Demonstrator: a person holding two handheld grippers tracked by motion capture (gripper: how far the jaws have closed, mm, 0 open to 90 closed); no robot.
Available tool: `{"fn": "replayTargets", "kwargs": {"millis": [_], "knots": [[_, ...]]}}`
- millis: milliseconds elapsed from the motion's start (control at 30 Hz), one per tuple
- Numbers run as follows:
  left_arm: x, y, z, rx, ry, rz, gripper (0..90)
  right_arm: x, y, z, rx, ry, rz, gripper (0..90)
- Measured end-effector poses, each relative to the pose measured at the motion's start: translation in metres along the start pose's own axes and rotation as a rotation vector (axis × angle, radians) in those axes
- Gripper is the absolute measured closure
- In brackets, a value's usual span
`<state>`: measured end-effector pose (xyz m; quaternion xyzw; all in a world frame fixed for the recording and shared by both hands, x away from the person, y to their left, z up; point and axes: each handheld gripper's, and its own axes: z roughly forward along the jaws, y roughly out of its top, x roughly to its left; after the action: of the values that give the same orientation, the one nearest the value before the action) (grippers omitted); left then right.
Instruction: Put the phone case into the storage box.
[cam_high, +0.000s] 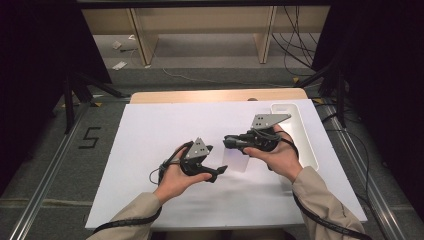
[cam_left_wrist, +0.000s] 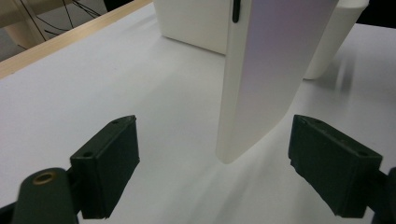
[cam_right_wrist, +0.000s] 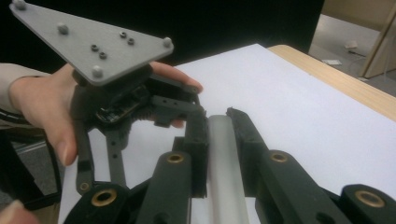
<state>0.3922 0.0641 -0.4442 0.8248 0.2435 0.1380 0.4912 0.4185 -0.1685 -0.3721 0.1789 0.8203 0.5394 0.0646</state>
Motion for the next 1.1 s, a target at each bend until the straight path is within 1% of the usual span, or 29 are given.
{"fn": "replayTargets", "kwargs": {"millis": [233,600,733,933,1100], "knots": [[-0.0014,-0.0029,0.0042,0.014,-0.022,0.003,16.6,0.0025,0.0014,0.0011,0.007,0.028,-0.005,79.8],[-0.0021,-0.0033,0.0063,0.014,-0.049,-0.001,20.9,0.0046,0.0010,0.0045,0.010,0.062,-0.002,79.8],[-0.0024,-0.0040,0.0079,0.021,-0.062,0.008,23.0,0.0050,0.0008,0.0058,0.009,0.072,-0.001,79.8],[-0.0033,-0.0052,0.0101,0.018,-0.079,0.024,30.1,0.0058,0.0012,0.0060,0.005,0.081,0.004,79.7],[-0.0033,-0.0056,0.0105,0.016,-0.100,0.034,39.3,0.0060,0.0013,0.0063,0.003,0.086,0.005,79.8]]}}
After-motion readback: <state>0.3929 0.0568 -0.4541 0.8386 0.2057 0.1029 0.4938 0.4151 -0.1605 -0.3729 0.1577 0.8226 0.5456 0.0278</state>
